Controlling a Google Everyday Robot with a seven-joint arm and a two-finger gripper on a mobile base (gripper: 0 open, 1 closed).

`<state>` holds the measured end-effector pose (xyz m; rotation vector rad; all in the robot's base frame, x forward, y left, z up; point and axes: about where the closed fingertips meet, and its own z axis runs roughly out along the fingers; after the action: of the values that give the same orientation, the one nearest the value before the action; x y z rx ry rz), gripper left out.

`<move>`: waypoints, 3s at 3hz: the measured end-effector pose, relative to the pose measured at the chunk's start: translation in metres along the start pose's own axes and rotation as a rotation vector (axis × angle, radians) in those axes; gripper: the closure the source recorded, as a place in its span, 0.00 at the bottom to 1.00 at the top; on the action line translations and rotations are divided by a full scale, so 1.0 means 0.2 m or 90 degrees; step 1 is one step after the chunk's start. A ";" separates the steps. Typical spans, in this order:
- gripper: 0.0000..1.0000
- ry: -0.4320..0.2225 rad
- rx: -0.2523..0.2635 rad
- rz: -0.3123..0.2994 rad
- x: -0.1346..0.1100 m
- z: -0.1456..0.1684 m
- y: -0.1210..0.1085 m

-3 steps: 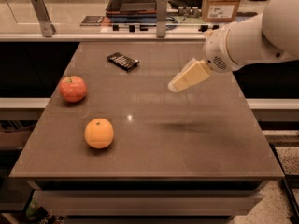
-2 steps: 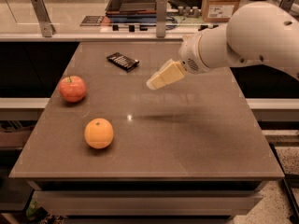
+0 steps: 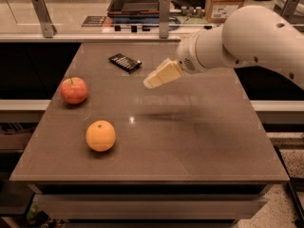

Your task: Pick rxbar chocolate

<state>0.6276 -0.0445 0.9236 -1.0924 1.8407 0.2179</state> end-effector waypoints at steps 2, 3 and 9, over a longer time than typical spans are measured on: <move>0.00 -0.053 -0.004 0.013 -0.10 0.22 -0.05; 0.00 -0.068 -0.002 0.016 -0.13 0.31 -0.08; 0.00 -0.069 -0.028 0.119 -0.16 0.88 -0.02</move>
Offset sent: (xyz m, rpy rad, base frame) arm 0.0609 0.0384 -0.0067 0.1149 -0.0518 0.0177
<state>0.7473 0.0694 0.8563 -0.9189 1.8484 0.4203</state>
